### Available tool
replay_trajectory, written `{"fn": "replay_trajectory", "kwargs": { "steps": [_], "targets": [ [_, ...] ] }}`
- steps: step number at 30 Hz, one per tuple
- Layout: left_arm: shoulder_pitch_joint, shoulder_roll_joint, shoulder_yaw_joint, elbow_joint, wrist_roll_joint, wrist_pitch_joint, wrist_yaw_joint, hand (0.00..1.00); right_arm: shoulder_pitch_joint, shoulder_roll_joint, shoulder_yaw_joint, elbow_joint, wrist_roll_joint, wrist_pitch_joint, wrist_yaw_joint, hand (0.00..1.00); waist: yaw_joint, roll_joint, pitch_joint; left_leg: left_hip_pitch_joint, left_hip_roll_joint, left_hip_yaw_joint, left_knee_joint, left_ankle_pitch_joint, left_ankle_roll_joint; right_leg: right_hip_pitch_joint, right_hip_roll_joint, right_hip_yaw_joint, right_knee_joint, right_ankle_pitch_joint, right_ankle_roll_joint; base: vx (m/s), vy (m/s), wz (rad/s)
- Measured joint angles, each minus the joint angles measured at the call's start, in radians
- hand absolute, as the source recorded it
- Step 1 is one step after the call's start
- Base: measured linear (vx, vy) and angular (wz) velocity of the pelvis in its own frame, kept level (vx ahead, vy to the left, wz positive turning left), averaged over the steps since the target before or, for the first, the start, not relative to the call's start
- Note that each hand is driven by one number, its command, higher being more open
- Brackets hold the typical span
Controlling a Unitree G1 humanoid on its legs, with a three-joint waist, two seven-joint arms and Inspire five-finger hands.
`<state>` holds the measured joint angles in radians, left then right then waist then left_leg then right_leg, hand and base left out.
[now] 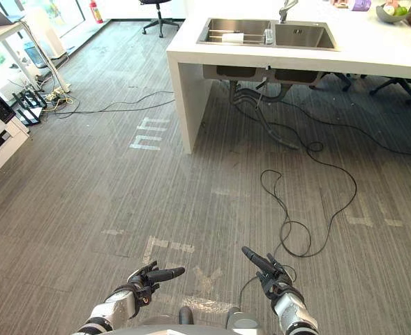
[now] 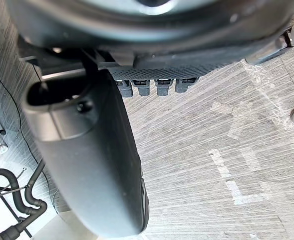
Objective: Walk over to the sink, pick up the cup, carry it to the dishwasher, place the cup inside the dishwasher, then close the dishwasher door
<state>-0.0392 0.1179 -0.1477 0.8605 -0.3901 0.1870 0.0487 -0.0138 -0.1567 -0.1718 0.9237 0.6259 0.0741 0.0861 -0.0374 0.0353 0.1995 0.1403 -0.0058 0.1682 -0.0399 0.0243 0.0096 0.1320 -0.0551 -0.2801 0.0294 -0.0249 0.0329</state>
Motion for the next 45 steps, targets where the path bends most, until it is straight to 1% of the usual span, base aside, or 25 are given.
{"fn": "replay_trajectory", "kwargs": {
  "steps": [11,13,14,16,18,20,21,22,24,25,26,29,30,31,32,33,34,35,36,37,39,40,42,44,45],
  "targets": [
    [0.034,0.021,-0.007,-0.003,0.116,-0.051,0.115,1.0,0.027,0.008,0.027,0.0,-0.039,0.004,0.082,1.0,0.007,-0.022,-0.006,0.01,0.004,0.037,-0.028,0.011,0.011,-0.042,-0.001,0.031,0.06,-0.02,0.004,0.01,0.008,-0.08],
    [0.035,0.029,0.0,-0.014,0.116,-0.055,0.121,1.0,0.028,0.016,0.051,0.0,-0.065,0.005,0.09,1.0,0.012,-0.034,-0.006,0.01,0.0,0.054,-0.012,-0.009,0.013,-0.094,-0.024,0.041,0.175,-0.07,0.03,0.04,0.029,-0.33],
    [0.04,0.029,0.009,-0.03,0.115,-0.054,0.121,1.0,0.027,0.018,0.073,0.001,-0.081,0.014,0.091,1.0,0.016,-0.04,-0.003,0.001,0.004,0.071,0.024,-0.043,0.028,-0.166,-0.046,0.031,0.324,-0.079,0.044,0.0,0.05,-0.33],
    [0.035,0.03,0.024,-0.031,0.114,-0.054,0.12,1.0,0.029,0.027,0.083,0.005,-0.082,0.024,0.091,1.0,0.017,-0.053,0.0,-0.01,0.007,0.082,0.076,-0.073,0.044,-0.234,-0.076,0.024,0.486,-0.078,0.043,-0.03,0.04,-0.27],
    [0.034,0.041,0.039,-0.024,0.089,-0.054,0.12,1.0,0.018,0.02,0.091,0.004,-0.083,0.029,0.093,1.0,0.013,-0.08,0.012,-0.005,0.006,0.091,0.159,-0.127,0.053,-0.334,-0.133,0.026,0.736,-0.019,-0.003,-0.01,0.025,-0.12],
    [0.034,0.048,0.044,-0.024,0.053,-0.051,0.12,1.0,0.016,-0.005,0.101,0.003,-0.083,0.032,0.094,1.0,0.011,-0.074,0.017,0.01,0.029,0.08,0.224,-0.173,0.054,-0.402,-0.154,0.028,0.89,0.079,-0.001,0.08,0.002,0.07],
    [0.033,0.05,0.045,-0.026,0.046,-0.046,0.119,1.0,0.013,-0.009,0.103,0.003,-0.082,0.033,0.094,1.0,0.015,-0.075,0.018,0.014,0.034,0.079,0.236,-0.183,0.053,-0.419,-0.157,0.027,0.914,0.057,-0.001,0.11,-0.011,0.03],
    [0.032,0.052,0.049,-0.031,0.035,-0.034,0.118,1.0,0.01,-0.013,0.103,0.002,-0.08,0.033,0.093,1.0,0.017,-0.074,0.02,0.015,0.042,0.079,0.252,-0.197,0.047,-0.437,-0.158,0.025,0.899,0.023,-0.006,0.12,-0.035,0.0],
    [0.023,0.055,0.06,-0.046,0.025,-0.001,0.106,1.0,0.005,-0.013,0.101,-0.013,-0.077,0.044,0.083,1.0,0.018,-0.074,0.032,0.015,0.056,0.075,0.264,-0.213,0.035,-0.436,-0.15,-0.001,0.595,0.015,0.008,0.17,-0.057,0.02],
    [0.015,0.063,0.06,-0.058,0.025,0.018,0.097,1.0,0.005,-0.01,0.102,-0.028,-0.076,0.061,0.077,1.0,0.019,-0.081,0.041,0.011,0.052,0.074,0.264,-0.22,0.025,-0.402,-0.134,-0.01,0.3,0.048,0.044,0.19,-0.088,0.11],
    [0.014,0.067,0.06,-0.081,0.015,0.032,0.091,1.0,0.01,-0.008,0.101,-0.044,-0.067,0.079,0.068,1.0,0.016,-0.097,0.048,0.01,0.032,0.064,0.264,-0.232,0.015,-0.374,-0.143,-0.006,0.088,0.073,0.084,0.2,-0.118,0.15],
    [0.007,0.062,0.061,-0.087,-0.024,0.039,0.064,1.0,0.023,-0.01,0.089,-0.046,-0.043,0.101,0.052,1.0,-0.001,-0.108,0.052,0.024,0.011,0.022,0.285,-0.276,-0.014,-0.348,-0.174,-0.004,0.071,0.07,0.083,0.25,-0.227,0.4],
    [0.005,0.052,0.059,-0.089,-0.026,0.041,0.056,1.0,0.025,-0.011,0.077,-0.051,-0.029,0.107,0.043,1.0,-0.007,-0.089,0.061,0.033,0.028,0.004,0.306,-0.308,-0.036,-0.341,-0.159,0.017,0.091,0.113,0.058,0.34,-0.277,0.36],
    [0.008,0.039,0.057,-0.089,-0.027,0.045,0.041,1.0,0.029,-0.013,0.054,-0.066,-0.022,0.108,0.039,1.0,-0.011,-0.051,0.054,0.03,0.068,-0.007,0.321,-0.335,-0.064,-0.371,-0.125,0.033,0.163,0.115,0.054,0.35,-0.264,0.26],
    [0.014,0.036,0.056,-0.089,-0.028,0.046,0.031,1.0,0.032,-0.013,0.047,-0.073,-0.02,0.108,0.037,1.0,-0.013,-0.037,0.047,0.034,0.089,-0.01,0.322,-0.347,-0.077,-0.387,-0.108,0.036,0.2,0.114,0.044,0.39,-0.249,0.17],
    [0.025,0.032,0.041,-0.083,-0.04,0.047,0.019,1.0,0.043,-0.013,0.041,-0.083,-0.02,0.11,0.034,1.0,-0.019,-0.011,0.031,0.057,0.133,-0.015,0.311,-0.366,-0.091,-0.399,-0.075,0.019,0.26,0.093,-0.002,0.44,-0.239,0.11],
    [0.035,0.024,0.035,-0.071,-0.044,0.047,0.009,1.0,0.057,-0.013,0.036,-0.092,-0.019,0.11,0.027,1.0,-0.016,0.009,0.013,0.073,0.158,-0.019,0.311,-0.374,-0.085,-0.397,-0.05,-0.001,0.283,0.064,-0.046,0.46,-0.235,0.02],
    [0.038,0.014,0.034,-0.059,-0.044,0.045,-0.003,1.0,0.063,-0.009,0.029,-0.09,-0.019,0.111,0.02,1.0,-0.009,0.015,0.006,0.054,0.173,-0.023,0.419,-0.363,-0.094,-0.395,-0.031,-0.003,0.307,0.036,-0.087,0.58,-0.293,-0.15],
    [0.042,-0.003,0.033,-0.039,-0.045,0.044,-0.018,1.0,0.061,-0.011,0.029,-0.087,-0.019,0.114,0.013,1.0,-0.009,0.021,0.002,-0.007,0.208,-0.009,0.589,-0.314,-0.093,-0.369,-0.011,-0.004,0.312,0.011,-0.099,0.59,-0.29,-0.15],
    [0.049,-0.018,0.033,-0.025,-0.052,0.042,-0.027,1.0,0.068,-0.01,0.032,-0.087,-0.019,0.115,0.016,1.0,-0.011,0.029,0.0,-0.07,0.252,-0.004,0.759,-0.221,-0.108,-0.323,0.011,-0.013,0.292,-0.009,-0.101,0.58,-0.286,-0.09],
    [0.068,-0.03,0.034,-0.033,-0.07,0.013,-0.043,1.0,0.088,-0.01,0.052,-0.083,-0.021,0.118,0.017,1.0,-0.007,0.042,-0.005,-0.165,0.33,0.004,0.971,-0.091,-0.118,-0.242,0.055,-0.012,0.23,-0.032,-0.125,0.39,-0.136,-0.05],
    [0.064,-0.03,0.044,-0.042,-0.085,-0.016,-0.052,1.0,0.087,-0.011,0.064,-0.065,-0.022,0.12,0.018,1.0,-0.003,0.044,-0.001,-0.244,0.366,0.008,1.138,-0.127,-0.087,-0.181,0.075,-0.007,0.194,-0.04,-0.138,0.57,-0.132,-0.14],
    [0.062,-0.031,0.055,-0.063,-0.103,-0.034,-0.05,1.0,0.083,-0.011,0.069,-0.056,-0.021,0.131,0.018,1.0,0.0,0.035,0.019,-0.304,0.332,0.012,1.168,-0.183,-0.08,-0.08,0.075,0.012,0.152,-0.057,-0.147,0.49,-0.092,-0.28],
    [0.103,-0.038,0.064,-0.131,-0.103,-0.062,-0.048,1.0,0.065,-0.014,0.071,-0.055,-0.02,0.133,0.018,1.0,0.027,0.031,0.024,-0.324,0.231,0.036,0.857,-0.219,-0.084,-0.018,0.063,0.087,0.12,-0.068,-0.131,0.36,-0.011,-0.89],
    [0.112,-0.039,0.066,-0.149,-0.103,-0.069,-0.045,1.0,0.055,-0.015,0.07,-0.056,-0.02,0.134,0.018,1.0,0.03,0.033,0.025,-0.324,0.21,0.042,0.753,-0.218,-0.084,-0.009,0.061,0.102,0.111,-0.069,-0.127,0.33,0.061,-0.99]
  ]
}}
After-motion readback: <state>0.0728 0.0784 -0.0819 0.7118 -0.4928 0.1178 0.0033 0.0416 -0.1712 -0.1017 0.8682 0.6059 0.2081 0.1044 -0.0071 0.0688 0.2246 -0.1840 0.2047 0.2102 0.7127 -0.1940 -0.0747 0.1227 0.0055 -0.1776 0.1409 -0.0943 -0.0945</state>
